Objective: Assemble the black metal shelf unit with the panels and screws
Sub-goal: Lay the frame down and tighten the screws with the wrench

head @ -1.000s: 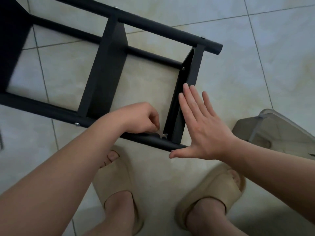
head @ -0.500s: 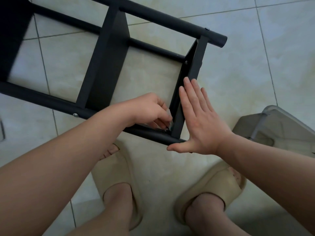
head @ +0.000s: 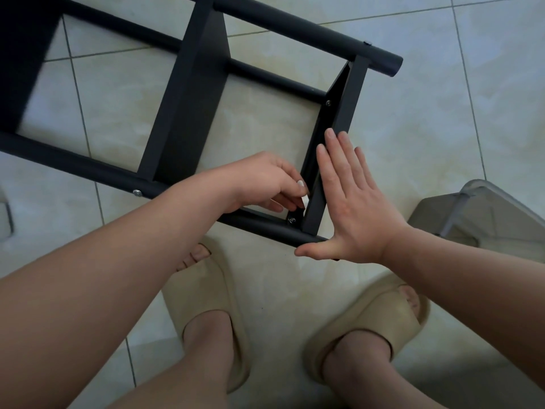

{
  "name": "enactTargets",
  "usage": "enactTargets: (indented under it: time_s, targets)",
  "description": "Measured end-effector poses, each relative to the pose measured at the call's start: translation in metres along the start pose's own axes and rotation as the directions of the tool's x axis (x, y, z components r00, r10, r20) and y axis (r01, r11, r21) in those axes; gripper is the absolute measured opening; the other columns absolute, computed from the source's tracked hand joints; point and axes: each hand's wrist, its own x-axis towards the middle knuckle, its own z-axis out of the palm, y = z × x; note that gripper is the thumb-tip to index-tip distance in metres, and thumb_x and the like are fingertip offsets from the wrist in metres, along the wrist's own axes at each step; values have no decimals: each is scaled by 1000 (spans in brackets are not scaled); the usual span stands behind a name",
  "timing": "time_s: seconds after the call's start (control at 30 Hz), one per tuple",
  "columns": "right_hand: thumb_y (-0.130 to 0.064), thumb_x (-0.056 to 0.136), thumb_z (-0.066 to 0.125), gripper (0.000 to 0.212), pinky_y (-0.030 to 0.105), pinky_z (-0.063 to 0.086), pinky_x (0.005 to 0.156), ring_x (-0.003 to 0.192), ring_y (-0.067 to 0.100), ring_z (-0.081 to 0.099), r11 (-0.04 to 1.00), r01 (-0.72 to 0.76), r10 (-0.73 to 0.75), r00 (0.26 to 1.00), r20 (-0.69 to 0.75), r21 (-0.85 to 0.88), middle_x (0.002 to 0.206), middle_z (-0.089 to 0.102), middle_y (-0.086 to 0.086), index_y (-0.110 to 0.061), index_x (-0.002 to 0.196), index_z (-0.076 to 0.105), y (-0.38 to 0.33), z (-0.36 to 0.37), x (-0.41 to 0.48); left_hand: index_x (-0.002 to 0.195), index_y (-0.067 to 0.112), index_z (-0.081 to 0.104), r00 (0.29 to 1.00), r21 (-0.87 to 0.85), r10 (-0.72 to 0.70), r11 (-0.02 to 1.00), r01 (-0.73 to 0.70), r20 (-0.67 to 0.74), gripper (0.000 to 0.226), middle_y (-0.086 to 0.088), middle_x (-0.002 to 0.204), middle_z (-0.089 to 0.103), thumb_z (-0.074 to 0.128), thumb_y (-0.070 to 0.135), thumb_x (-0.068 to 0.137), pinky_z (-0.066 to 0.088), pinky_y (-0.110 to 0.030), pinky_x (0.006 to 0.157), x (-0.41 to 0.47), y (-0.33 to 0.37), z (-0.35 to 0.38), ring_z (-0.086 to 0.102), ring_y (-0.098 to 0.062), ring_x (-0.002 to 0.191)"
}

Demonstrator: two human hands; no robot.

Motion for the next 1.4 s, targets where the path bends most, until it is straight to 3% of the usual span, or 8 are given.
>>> enactTargets:
  time_s: [0.37,0.63,0.93,1.1,1.4]
  targets:
    - [-97,72,37,138,53,-2,126,155,36,-14,1000,6,-7,1000,5,5,167,-8,23,4,158,1,0,0,0,90,16,69,998,15,37,999,-37,-46,6,3,73,74,66,13,93,56,-30,82,2,1,4,71,-9,75]
    - [-99,72,33,138,53,0,126,155,36,-14,1000,7,-7,1000,-2,5,167,-9,22,3,159,0,1,1,0,87,18,69,999,71,24,997,-21,-47,6,4,71,74,67,14,92,55,-27,78,1,1,6,70,-5,70]
    - [-97,71,37,139,54,0,126,155,36,-15,1000,2,-2,1000,13,0,167,-9,22,4,159,1,1,-1,0,89,12,67,998,-54,-59,997,59,-7,7,1,72,75,64,14,96,56,-28,77,3,3,6,71,-9,69]
    - [-96,71,39,139,53,-1,126,154,36,-14,1000,-1,1,1000,20,4,167,-9,22,5,159,1,0,-1,0,89,10,65,996,-64,-86,994,87,12,10,0,71,74,60,12,97,57,-23,68,2,4,5,71,-10,69]
    - [-97,70,38,139,54,0,126,155,36,-14,1000,-4,4,1000,19,7,167,-9,22,4,159,1,0,0,0,87,12,63,999,124,-41,992,37,25,18,0,76,73,53,8,100,54,-31,83,-1,4,3,66,-10,70]
